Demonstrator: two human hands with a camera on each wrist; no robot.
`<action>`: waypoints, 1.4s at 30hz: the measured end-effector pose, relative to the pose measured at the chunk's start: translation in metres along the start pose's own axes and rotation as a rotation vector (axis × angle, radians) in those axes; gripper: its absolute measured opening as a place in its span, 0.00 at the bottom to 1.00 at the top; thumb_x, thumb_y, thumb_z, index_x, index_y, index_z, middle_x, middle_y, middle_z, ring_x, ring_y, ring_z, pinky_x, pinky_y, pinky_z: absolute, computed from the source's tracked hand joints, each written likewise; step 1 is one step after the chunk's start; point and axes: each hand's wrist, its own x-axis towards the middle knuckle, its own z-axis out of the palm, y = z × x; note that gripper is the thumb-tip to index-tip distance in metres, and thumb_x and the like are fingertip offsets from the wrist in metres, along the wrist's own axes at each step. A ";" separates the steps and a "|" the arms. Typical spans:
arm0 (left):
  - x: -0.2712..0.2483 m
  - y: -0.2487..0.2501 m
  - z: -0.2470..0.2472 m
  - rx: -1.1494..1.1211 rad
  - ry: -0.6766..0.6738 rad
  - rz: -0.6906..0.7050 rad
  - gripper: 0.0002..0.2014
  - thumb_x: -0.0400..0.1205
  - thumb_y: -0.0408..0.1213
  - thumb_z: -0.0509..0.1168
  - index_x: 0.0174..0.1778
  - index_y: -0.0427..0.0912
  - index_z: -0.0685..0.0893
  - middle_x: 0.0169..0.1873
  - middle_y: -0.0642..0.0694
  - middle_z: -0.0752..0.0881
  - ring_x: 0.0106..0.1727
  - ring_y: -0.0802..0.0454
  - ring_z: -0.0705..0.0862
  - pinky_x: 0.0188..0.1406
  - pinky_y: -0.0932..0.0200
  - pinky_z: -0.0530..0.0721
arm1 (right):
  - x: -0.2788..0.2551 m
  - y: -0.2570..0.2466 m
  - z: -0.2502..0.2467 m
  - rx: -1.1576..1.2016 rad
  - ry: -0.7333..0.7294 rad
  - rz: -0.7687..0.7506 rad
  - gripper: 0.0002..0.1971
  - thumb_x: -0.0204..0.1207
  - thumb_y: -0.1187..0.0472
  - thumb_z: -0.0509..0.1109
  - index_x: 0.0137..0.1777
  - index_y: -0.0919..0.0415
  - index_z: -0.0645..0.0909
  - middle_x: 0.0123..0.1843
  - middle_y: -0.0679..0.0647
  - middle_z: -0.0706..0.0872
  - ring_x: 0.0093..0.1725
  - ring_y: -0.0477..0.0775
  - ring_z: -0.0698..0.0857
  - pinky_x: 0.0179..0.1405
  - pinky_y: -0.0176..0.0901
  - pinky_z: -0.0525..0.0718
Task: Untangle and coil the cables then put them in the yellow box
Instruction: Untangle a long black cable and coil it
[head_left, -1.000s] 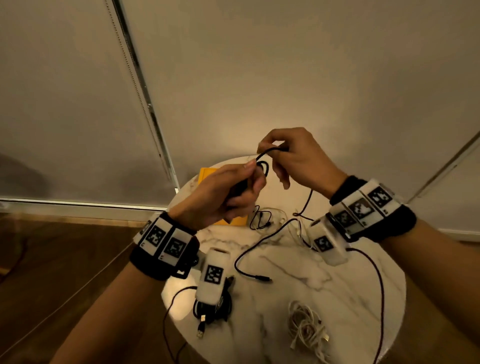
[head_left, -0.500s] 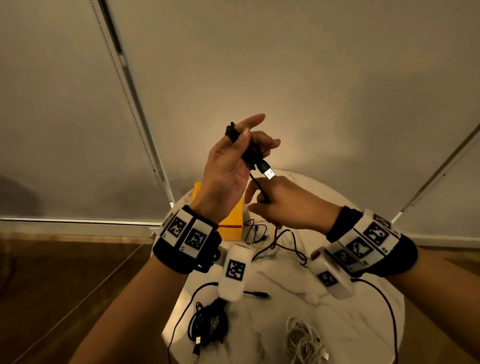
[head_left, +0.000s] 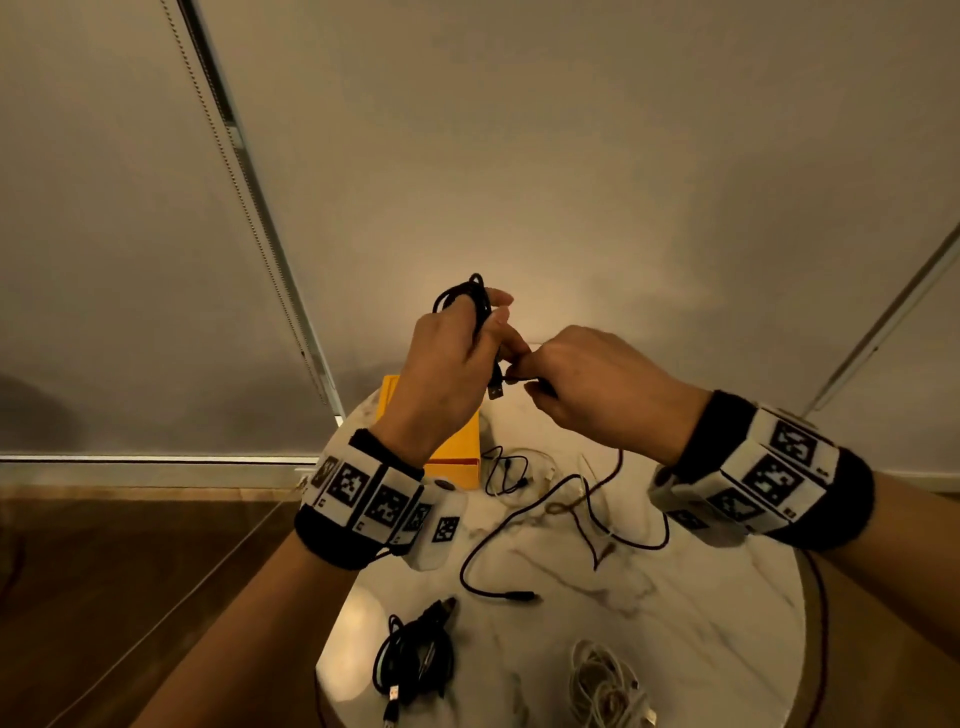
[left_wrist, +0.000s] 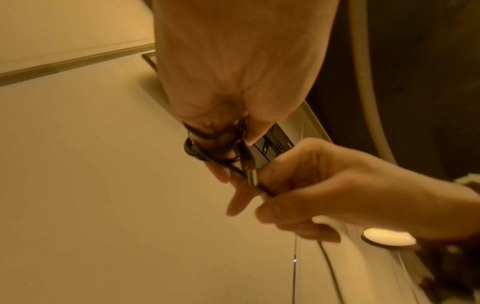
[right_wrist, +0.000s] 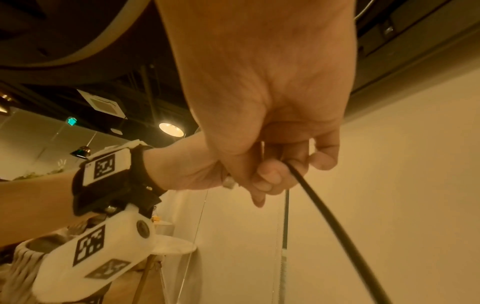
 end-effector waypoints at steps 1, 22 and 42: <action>0.001 0.000 0.000 0.080 -0.026 -0.004 0.10 0.89 0.33 0.56 0.57 0.33 0.81 0.39 0.48 0.89 0.38 0.63 0.85 0.41 0.68 0.83 | 0.000 0.001 -0.002 -0.031 0.008 -0.012 0.15 0.82 0.58 0.62 0.65 0.48 0.83 0.51 0.56 0.89 0.48 0.59 0.86 0.43 0.50 0.82; -0.028 0.042 0.002 -1.144 -0.705 -0.221 0.15 0.85 0.48 0.60 0.34 0.45 0.73 0.16 0.53 0.74 0.14 0.59 0.70 0.21 0.61 0.68 | 0.008 0.018 -0.003 0.799 0.314 0.088 0.04 0.78 0.72 0.65 0.49 0.67 0.81 0.25 0.40 0.78 0.25 0.38 0.75 0.29 0.29 0.71; -0.068 -0.070 -0.009 -0.023 -0.321 -0.233 0.23 0.84 0.52 0.61 0.43 0.30 0.78 0.29 0.38 0.84 0.30 0.40 0.83 0.34 0.39 0.83 | -0.040 -0.021 0.053 0.198 0.003 -0.278 0.14 0.83 0.56 0.61 0.65 0.40 0.77 0.48 0.46 0.90 0.38 0.51 0.83 0.36 0.46 0.78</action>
